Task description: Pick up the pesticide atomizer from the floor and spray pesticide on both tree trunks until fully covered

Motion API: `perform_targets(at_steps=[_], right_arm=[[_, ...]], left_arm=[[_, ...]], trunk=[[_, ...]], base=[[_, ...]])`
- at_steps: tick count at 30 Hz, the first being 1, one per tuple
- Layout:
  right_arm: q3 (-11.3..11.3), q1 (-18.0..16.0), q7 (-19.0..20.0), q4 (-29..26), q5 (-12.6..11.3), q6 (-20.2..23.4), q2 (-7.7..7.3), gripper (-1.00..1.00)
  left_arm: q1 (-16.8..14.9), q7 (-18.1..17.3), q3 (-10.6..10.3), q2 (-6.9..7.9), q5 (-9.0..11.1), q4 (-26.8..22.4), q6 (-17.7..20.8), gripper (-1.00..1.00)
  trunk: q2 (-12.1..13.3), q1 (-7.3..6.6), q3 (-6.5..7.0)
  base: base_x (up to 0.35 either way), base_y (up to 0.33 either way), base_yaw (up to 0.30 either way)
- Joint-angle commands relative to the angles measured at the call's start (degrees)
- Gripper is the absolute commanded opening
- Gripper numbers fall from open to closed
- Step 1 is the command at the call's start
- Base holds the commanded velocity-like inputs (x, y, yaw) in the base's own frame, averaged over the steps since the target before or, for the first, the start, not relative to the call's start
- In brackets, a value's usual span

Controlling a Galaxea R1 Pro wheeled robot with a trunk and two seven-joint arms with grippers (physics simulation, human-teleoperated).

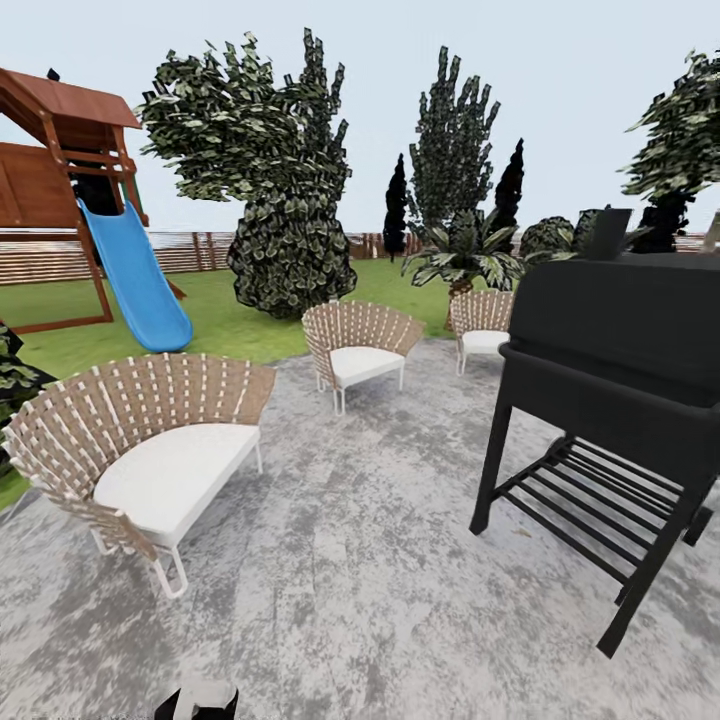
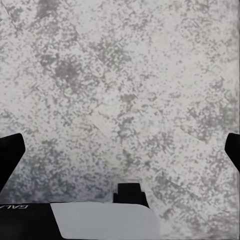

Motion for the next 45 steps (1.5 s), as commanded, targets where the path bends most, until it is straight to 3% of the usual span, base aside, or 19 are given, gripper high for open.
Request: perform_targets(at_steps=[1, 19, 28, 45], right_arm=[[-0.10, 0.00, 0.00, -0.03, 0.08, 0.00, -0.01, 1.00], [-0.41, 0.00, 0.00, -0.06, 0.08, 0.00, 0.07, 1.00], [-0.48, 0.00, 0.00, 0.01, 0.01, 0.00, 0.05, 1.00], [-0.38, 0.00, 0.00, 0.03, 0.10, 0.00, 0.06, 1.00]], left_arm=[[0.00, 0.00, 0.00, 0.00, 0.00, 0.00, 0.00, 1.00], [0.00, 0.00, 0.09, 0.00, 0.00, 0.00, 0.00, 1.00], [0.00, 0.00, 0.09, 0.04, 0.00, 0.00, 0.00, 1.00], [0.00, 0.00, 0.09, 0.09, 0.00, 0.00, 0.00, 1.00]], trunk=[[0.00, 0.00, 0.01], [0.00, 0.00, 0.02], [0.00, 0.00, 0.02], [0.00, 0.00, 0.02]], base=[[-0.334, 0.000, -0.082], [-0.297, 0.000, -0.040], [-0.023, 0.000, -0.244], [0.000, 0.000, -0.008]])
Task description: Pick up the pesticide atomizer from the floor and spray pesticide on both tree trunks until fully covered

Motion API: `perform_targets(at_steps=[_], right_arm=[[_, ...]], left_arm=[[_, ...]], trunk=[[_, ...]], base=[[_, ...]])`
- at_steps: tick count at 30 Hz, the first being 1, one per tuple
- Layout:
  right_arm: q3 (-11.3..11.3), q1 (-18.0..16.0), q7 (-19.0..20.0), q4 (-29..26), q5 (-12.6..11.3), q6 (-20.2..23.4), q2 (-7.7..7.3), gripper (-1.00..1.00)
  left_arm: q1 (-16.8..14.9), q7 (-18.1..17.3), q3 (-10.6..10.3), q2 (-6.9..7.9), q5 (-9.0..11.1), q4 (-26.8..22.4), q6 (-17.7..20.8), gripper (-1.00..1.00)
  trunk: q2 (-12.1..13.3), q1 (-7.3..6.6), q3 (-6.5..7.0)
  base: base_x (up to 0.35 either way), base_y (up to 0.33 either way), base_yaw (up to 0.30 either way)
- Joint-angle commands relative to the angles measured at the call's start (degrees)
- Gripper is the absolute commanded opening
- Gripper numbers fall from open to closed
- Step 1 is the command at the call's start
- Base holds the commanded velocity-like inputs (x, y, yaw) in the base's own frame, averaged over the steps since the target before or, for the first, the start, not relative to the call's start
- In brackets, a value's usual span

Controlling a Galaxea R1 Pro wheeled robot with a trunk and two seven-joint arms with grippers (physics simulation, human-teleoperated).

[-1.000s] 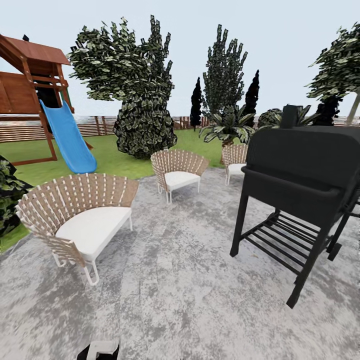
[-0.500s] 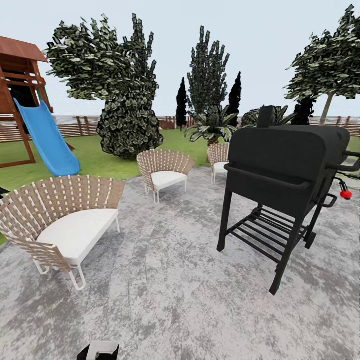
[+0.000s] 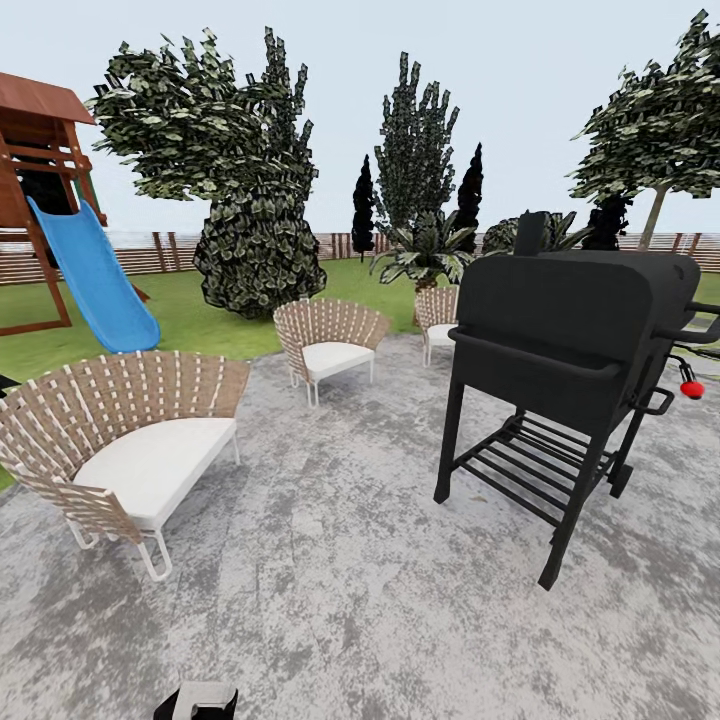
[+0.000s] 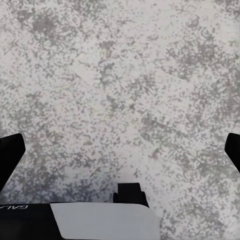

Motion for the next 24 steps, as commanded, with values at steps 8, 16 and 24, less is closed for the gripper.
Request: perform_targets(at_steps=[8, 16, 24], right_arm=[[-0.14, 0.00, -0.08, -0.01, -0.07, 0.00, 0.01, 1.00], [-0.14, 0.00, -0.07, -0.01, -0.09, 0.00, 0.01, 1.00], [-0.14, 0.00, -0.08, -0.01, -0.09, 0.00, 0.01, 1.00]], left_arm=[[0.00, 0.00, 0.00, 0.00, -0.04, 0.00, 0.00, 1.00], [0.00, 0.00, 0.00, 0.00, -0.09, 0.00, 0.00, 1.00], [0.00, 0.00, 0.00, 0.00, -0.09, 0.00, 0.00, 1.00]], trunk=[[0.00, 0.00, 0.00], [0.00, 0.00, 0.00], [0.00, 0.00, 0.00]], base=[[0.000, 0.000, -0.174], [0.000, 0.000, -0.266], [0.000, 0.000, -0.267]])
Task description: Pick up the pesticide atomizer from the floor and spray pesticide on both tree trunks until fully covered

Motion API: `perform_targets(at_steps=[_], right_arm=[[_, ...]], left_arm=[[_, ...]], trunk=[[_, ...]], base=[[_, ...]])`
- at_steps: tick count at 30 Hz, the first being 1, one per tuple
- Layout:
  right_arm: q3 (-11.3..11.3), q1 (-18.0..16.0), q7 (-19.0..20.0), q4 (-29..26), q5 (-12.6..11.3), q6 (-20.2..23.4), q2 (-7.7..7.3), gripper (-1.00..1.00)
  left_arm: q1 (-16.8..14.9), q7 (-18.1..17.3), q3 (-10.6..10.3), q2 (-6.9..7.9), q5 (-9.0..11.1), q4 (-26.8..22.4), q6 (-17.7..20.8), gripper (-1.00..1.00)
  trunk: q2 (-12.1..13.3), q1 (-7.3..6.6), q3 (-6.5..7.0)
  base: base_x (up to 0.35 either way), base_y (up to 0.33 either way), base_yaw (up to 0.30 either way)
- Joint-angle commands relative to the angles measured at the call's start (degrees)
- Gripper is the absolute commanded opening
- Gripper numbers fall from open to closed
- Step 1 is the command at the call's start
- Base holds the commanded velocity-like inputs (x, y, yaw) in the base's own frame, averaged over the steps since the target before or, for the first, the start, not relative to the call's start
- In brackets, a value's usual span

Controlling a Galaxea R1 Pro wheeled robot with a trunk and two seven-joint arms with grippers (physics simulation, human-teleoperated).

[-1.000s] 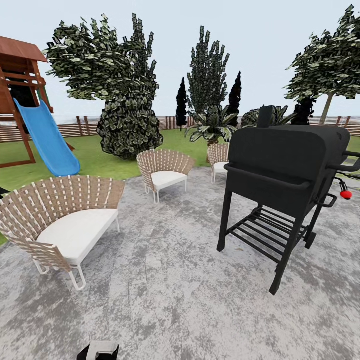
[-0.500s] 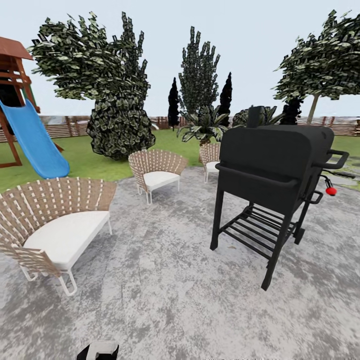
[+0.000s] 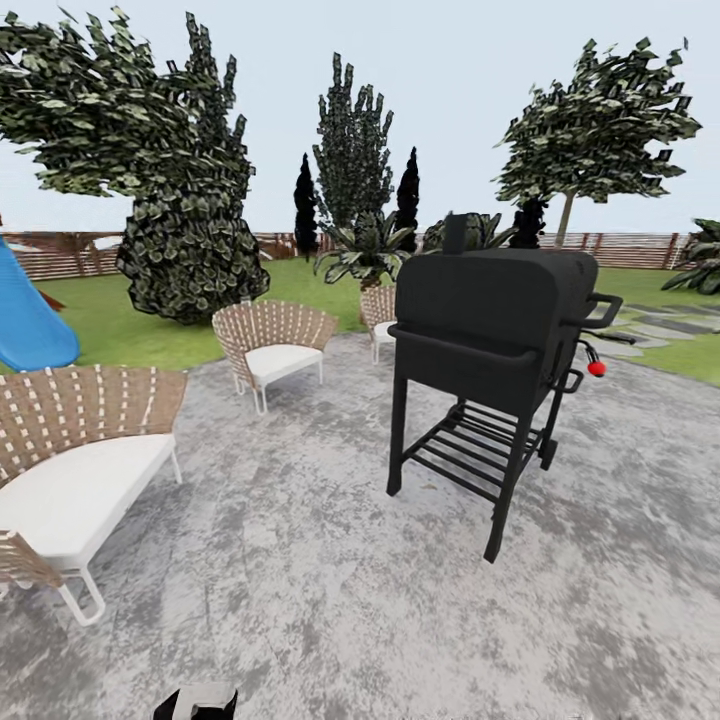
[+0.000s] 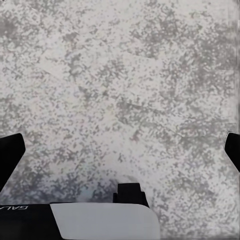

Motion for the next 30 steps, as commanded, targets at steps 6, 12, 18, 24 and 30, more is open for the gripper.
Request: perform_targets(at_steps=[6, 12, 18, 24, 30], right_arm=[[0.00, 0.00, 0.01, 0.00, 0.00, 0.00, -0.01, 1.00], [0.00, 0.00, 0.01, 0.00, 0.00, 0.00, 0.00, 1.00], [0.00, 0.00, 0.02, 0.00, 0.00, -0.02, 0.00, 1.00], [0.00, 0.00, -0.01, 0.00, 0.00, 0.00, -0.02, 1.00], [0.00, 0.00, 0.00, 0.00, 0.00, 0.00, -0.01, 1.00]], left_arm=[[0.01, 0.00, 0.00, 0.00, 0.00, 0.00, 0.00, 1.00], [0.00, 0.00, 0.00, 0.00, 0.00, 0.00, 0.00, 1.00], [0.00, 0.00, 0.00, 0.00, 0.00, 0.00, 0.00, 1.00], [0.00, 0.00, 0.00, 0.00, 0.00, 0.00, 0.00, 1.00], [0.00, 0.00, 0.00, 0.00, 0.00, 0.00, 0.00, 1.00]], trunk=[[0.00, 0.00, 0.00], [0.00, 0.00, 0.00], [0.00, 0.00, 0.00], [-2.01, 1.10, -0.90], [-4.41, 2.42, -1.98]], base=[[0.000, 0.000, -0.267], [0.000, 0.000, -0.267], [0.000, 0.000, -0.267], [0.000, 0.000, -0.267], [0.000, 0.000, -0.267]])
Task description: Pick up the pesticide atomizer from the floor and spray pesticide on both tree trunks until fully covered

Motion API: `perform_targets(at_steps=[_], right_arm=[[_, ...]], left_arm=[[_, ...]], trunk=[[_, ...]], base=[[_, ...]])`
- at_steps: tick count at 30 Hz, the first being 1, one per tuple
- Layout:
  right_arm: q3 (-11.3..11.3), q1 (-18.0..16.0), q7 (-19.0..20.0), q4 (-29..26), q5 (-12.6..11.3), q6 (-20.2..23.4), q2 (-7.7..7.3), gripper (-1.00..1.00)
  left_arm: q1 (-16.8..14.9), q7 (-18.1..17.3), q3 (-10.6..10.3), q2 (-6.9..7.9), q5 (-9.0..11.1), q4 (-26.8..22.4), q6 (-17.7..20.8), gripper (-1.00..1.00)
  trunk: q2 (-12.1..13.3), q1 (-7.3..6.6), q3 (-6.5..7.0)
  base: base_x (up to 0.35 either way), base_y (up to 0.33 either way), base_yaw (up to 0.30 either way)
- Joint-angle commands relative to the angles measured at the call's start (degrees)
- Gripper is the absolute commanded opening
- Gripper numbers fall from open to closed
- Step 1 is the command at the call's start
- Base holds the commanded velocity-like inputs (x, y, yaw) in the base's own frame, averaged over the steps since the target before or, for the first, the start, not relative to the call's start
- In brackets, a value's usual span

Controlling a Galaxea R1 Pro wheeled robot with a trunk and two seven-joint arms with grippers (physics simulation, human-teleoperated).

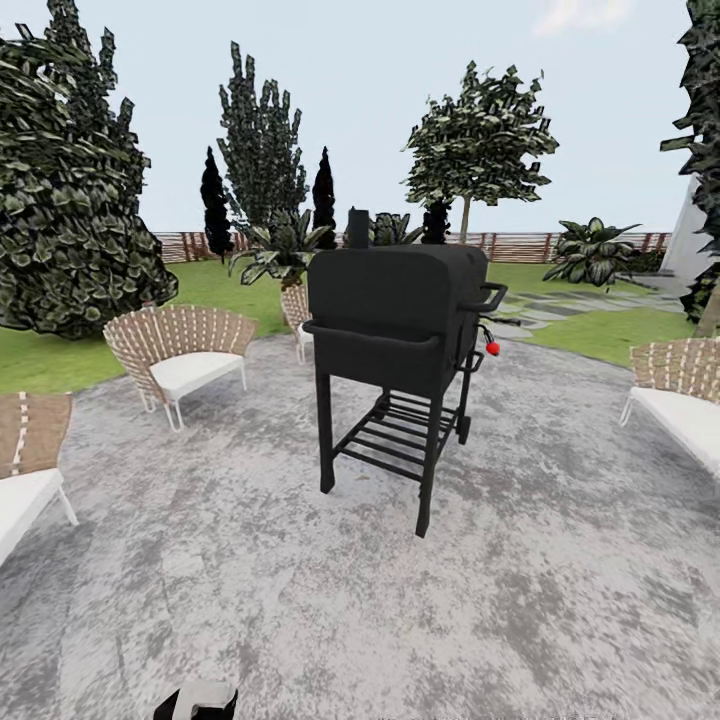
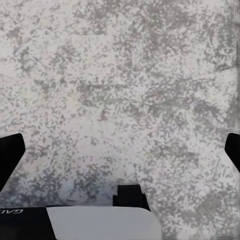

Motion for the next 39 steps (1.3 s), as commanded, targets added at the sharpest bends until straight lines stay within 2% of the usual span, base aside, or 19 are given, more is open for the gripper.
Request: perform_targets(at_steps=[1, 16, 29, 39], right_arm=[[0.00, 0.00, 0.00, 0.00, 0.00, 0.00, 0.00, 1.00], [0.00, 0.00, -0.01, 0.00, 0.00, -0.01, 0.01, 1.00], [0.26, 0.00, -0.01, 0.09, 0.52, -0.01, -0.08, 1.00], [0.02, 0.00, -0.09, 0.01, 0.04, 0.00, 0.00, 1.00]], left_arm=[[0.00, 0.00, 0.00, 0.00, 0.00, 0.00, 0.00, 1.00], [0.00, 0.00, 0.00, 0.00, 0.00, 0.00, 0.00, 1.00], [0.00, 0.00, 0.00, 0.00, 0.00, 0.00, 0.00, 1.00], [0.00, 0.00, 0.00, 0.00, 0.00, 0.00, 0.00, 1.00]], trunk=[[-0.42, 0.23, -0.19], [-6.43, 3.52, -2.85], [-11.65, 6.38, -5.18], [-15.66, 8.57, -6.97]], base=[[0.000, 0.000, -0.267], [0.000, 0.000, -0.245], [0.000, 0.000, -0.017], [0.000, 0.000, -0.002]])
